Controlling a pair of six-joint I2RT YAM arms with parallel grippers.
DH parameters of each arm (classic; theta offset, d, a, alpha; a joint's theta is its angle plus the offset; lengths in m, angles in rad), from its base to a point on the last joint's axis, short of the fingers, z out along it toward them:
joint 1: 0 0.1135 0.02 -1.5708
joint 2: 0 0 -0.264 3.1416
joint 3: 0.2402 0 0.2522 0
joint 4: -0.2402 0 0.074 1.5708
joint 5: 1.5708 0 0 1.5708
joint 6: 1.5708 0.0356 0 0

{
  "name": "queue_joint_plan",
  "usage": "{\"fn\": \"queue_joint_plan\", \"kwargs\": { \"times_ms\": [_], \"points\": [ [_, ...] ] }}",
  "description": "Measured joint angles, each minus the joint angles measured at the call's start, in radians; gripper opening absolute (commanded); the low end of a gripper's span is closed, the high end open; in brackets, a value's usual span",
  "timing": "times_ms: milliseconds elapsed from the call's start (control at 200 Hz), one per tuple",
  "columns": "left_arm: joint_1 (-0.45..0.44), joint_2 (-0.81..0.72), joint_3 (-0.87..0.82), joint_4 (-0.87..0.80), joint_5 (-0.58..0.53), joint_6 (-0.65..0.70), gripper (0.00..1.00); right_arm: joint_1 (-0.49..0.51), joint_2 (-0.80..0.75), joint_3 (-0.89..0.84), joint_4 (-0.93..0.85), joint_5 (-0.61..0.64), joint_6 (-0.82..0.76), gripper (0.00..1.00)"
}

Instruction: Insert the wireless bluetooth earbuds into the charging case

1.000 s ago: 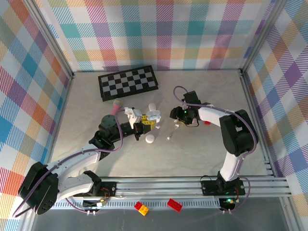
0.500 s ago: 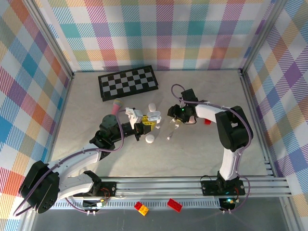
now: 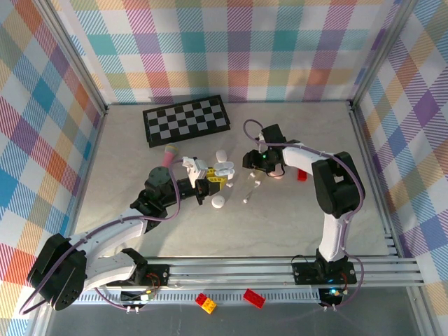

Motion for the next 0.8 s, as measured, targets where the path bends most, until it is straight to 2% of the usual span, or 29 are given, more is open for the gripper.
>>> {"fn": "queue_joint_plan", "kwargs": {
  "times_ms": [230, 555, 800],
  "points": [
    [0.0, 0.0, 0.0, 0.0, 0.003, 0.0, 0.04, 0.0, 0.0, 0.006, -0.073, 0.006, -0.07, 0.5],
    [0.0, 0.0, 0.0, 0.0, 0.011, 0.0, 0.04, 0.0, 0.001, 0.006, -0.081, 0.006, -0.077, 0.41],
    [0.0, 0.0, 0.0, 0.0, 0.011, 0.0, 0.04, -0.001, 0.031, 0.006, -0.08, 0.0, -0.077, 0.38]
  ]
}}
